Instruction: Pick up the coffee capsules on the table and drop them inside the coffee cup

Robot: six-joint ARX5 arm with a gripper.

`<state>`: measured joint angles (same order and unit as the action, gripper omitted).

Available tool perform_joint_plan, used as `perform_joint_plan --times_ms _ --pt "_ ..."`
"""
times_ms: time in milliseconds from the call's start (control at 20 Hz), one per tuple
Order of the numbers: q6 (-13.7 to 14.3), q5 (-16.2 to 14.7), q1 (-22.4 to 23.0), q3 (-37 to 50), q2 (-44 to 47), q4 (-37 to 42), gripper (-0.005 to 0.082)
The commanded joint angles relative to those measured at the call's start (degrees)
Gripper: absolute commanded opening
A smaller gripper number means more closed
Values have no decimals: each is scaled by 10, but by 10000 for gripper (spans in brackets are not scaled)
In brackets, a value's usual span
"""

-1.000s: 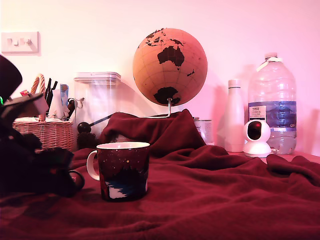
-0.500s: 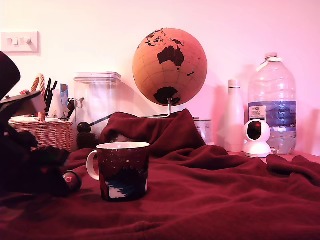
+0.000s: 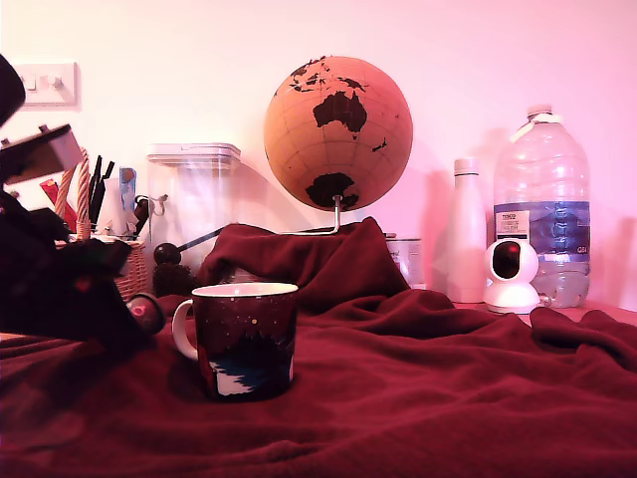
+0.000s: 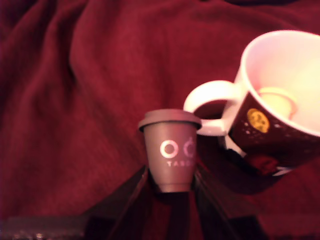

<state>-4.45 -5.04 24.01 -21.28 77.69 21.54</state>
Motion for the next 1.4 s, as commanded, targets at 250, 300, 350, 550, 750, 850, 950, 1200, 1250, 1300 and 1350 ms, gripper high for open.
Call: perform_joint_plan --times_ms 250,300,350,550,750,850,950,1200,1250,1300,1350 --pt "11 0 -3 9 -32 -8 196" --pt "11 0 -3 9 -36 -7 196" --pt "11 0 -3 9 -36 -4 198" --pt "11 -1 -3 9 -38 -2 202" --pt "11 -1 -3 9 -38 -1 205" --pt "13 -1 -3 9 -38 -1 270" --pt "15 -1 -3 9 -38 -2 304" --pt "15 -1 -3 9 -38 -11 270" --pt "15 -1 -3 9 -38 -12 275" --pt "15 -2 -3 9 -38 -12 275" --pt "15 -6 -3 9 -38 -9 277"
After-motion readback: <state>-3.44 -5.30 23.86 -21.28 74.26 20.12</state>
